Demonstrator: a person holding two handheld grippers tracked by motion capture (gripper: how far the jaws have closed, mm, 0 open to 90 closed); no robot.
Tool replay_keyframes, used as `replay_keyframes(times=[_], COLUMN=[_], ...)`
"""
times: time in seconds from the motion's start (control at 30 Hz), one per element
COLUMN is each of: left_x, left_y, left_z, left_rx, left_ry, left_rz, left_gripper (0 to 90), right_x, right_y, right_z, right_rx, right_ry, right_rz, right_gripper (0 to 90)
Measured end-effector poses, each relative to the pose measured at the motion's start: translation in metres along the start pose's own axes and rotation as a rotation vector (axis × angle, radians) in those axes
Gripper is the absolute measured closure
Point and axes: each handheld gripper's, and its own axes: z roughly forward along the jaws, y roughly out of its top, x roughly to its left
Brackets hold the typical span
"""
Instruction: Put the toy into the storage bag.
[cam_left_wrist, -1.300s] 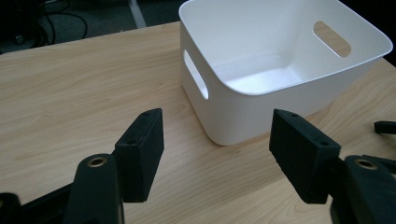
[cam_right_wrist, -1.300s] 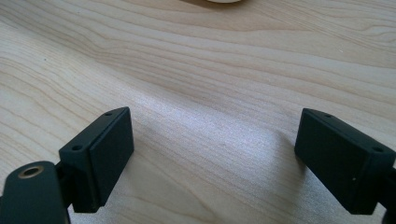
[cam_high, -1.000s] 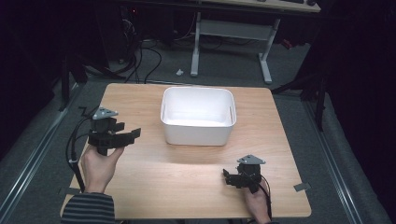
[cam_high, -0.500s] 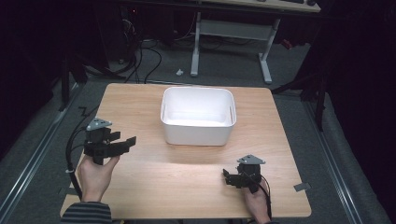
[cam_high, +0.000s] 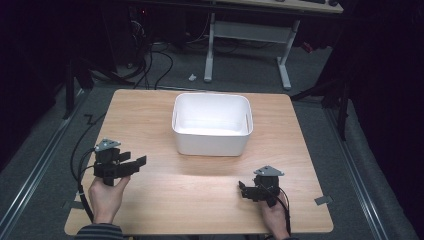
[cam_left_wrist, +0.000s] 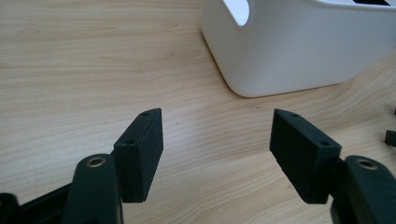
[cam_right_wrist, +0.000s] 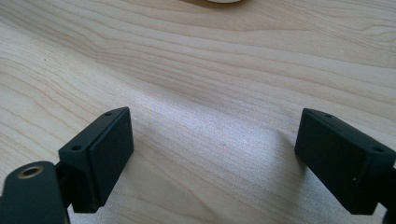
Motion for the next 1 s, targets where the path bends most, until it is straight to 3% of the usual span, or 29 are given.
replay_keyframes(times=[0.67,1.0], left_x=[-0.003,-0.006], left_y=[-0.041,-0.052], left_z=[0.044,0.065], left_rx=[0.049,0.086], left_ry=[0.052,0.107], left_rz=[0.005,0.051], left_gripper=[33.3,29.5], right_x=[0.0,0.0], right_y=[0.0,0.0], right_z=[0.0,0.0], right_rx=[0.0,0.001], right_ry=[0.0,0.0], right_rz=[0.001,0.002], right_gripper=[11.6,11.5])
